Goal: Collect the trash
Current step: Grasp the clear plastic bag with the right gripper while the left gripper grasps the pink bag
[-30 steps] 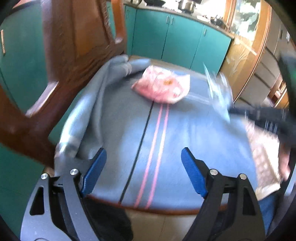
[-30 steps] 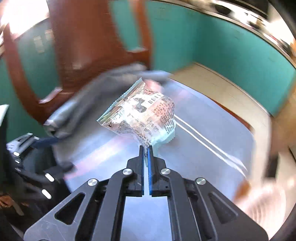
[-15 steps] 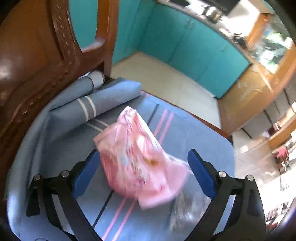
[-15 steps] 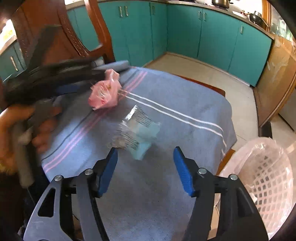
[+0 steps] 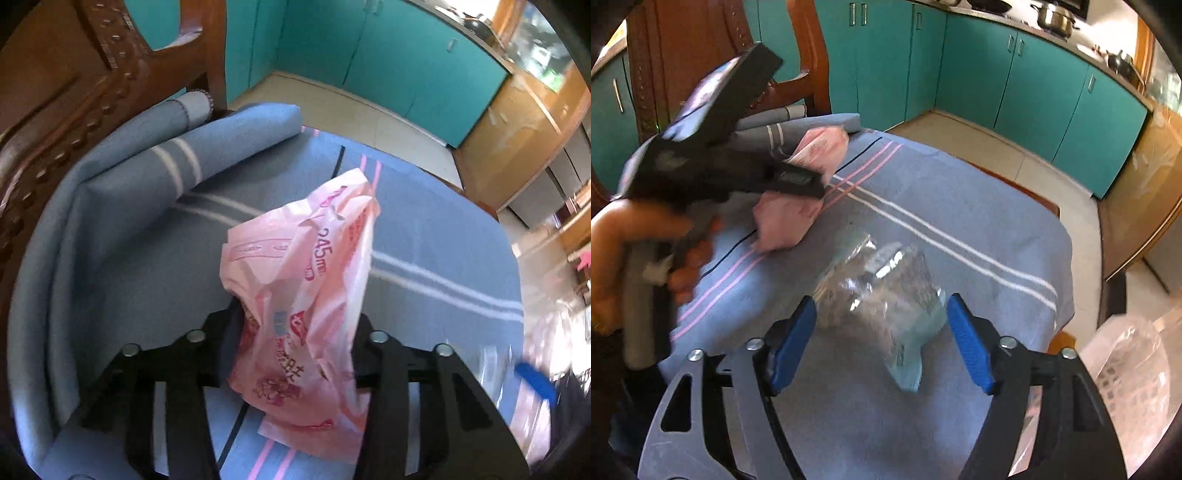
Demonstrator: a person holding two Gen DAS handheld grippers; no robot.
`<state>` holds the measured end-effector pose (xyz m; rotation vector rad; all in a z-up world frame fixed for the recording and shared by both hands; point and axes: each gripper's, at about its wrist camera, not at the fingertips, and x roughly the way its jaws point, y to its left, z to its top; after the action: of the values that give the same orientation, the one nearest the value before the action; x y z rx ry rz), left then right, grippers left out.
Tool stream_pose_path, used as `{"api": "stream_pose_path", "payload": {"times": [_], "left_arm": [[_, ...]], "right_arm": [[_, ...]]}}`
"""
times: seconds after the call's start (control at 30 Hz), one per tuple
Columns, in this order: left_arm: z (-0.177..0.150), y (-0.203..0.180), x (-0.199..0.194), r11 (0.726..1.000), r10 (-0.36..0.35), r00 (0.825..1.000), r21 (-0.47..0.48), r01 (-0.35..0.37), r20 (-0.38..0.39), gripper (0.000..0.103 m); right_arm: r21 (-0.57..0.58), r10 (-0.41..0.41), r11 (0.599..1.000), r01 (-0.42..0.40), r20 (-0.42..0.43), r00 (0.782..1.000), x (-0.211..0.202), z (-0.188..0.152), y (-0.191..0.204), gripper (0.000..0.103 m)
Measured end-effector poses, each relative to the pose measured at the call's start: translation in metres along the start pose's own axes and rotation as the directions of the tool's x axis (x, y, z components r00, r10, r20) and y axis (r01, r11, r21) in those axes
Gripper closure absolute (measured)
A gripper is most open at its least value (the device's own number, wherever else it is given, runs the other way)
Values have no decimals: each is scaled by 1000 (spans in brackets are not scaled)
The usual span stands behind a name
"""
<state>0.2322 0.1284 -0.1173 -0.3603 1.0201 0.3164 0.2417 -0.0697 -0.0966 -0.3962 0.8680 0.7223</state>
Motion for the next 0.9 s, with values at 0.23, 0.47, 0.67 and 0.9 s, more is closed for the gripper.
{"api": "stream_pose_path", "payload": {"times": [0.23, 0.47, 0.67, 0.9], "left_arm": [[-41, 13, -57, 997, 19, 993, 69, -27, 119, 60], [-65, 26, -93, 999, 13, 978, 35, -21, 209, 61], [-84, 19, -116, 998, 36, 962, 40, -49, 270, 61], [-100, 7, -124, 995, 39, 959, 74, -63, 282, 61]], "right_arm": [[-44, -43, 998, 42, -35, 998, 23, 6, 17, 17], [-29, -13, 1000, 12, -38, 999, 31, 3, 22, 35], [-59, 22, 998, -23, -31, 999, 17, -5, 33, 50], [-51, 41, 998, -42, -27, 999, 2, -13, 34, 65]]}}
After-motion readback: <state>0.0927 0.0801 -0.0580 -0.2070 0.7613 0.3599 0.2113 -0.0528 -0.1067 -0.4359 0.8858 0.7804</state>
